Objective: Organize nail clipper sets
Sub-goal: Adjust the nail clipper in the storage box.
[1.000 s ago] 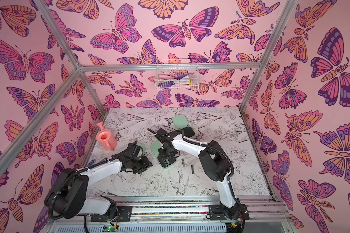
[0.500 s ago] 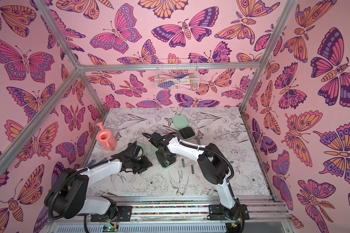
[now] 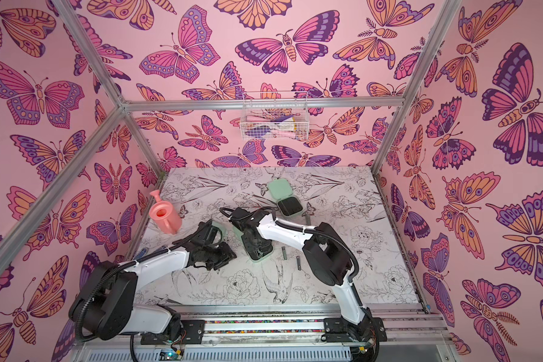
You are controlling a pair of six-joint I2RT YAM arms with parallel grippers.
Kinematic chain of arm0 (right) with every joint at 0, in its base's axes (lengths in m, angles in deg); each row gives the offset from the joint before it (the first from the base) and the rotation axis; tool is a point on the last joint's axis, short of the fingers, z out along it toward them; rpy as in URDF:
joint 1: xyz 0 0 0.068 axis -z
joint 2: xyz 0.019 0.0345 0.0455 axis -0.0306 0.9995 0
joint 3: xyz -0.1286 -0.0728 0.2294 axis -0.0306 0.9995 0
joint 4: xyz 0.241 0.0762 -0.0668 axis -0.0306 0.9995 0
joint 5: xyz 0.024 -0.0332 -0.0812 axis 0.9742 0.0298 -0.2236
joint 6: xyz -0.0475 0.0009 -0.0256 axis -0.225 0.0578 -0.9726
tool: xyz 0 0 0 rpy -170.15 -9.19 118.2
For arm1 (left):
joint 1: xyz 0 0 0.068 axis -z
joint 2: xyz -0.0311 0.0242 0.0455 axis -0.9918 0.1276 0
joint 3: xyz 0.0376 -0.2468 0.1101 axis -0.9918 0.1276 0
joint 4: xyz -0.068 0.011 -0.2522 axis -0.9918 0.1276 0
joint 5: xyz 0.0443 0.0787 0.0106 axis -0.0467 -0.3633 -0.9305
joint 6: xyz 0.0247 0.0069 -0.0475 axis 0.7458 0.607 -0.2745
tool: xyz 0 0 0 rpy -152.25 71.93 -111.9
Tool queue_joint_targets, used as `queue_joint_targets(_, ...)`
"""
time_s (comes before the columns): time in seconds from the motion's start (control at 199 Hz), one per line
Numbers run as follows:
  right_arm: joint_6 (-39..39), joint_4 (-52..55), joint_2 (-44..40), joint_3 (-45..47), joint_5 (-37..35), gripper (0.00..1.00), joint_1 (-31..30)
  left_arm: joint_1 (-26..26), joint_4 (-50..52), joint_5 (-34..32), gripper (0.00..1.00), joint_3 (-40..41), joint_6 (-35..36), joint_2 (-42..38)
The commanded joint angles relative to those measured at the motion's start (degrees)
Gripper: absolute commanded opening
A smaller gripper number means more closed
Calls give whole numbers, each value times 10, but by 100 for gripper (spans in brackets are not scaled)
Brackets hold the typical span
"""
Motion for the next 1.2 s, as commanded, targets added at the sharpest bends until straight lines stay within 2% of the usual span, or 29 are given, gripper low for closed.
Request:
queue_joint_targets(0.0,11,1,16,-11,-10,42,-4,-4,5,5,47,6,3,6)
queue_joint_targets(0.985,19,-5,35,0,-18,34,-13,-4,5,7,47,3,4,7)
queue_joint_targets(1.196,22,7,37,-3,-40,31,-19,-4,5,6,47,4,4,7)
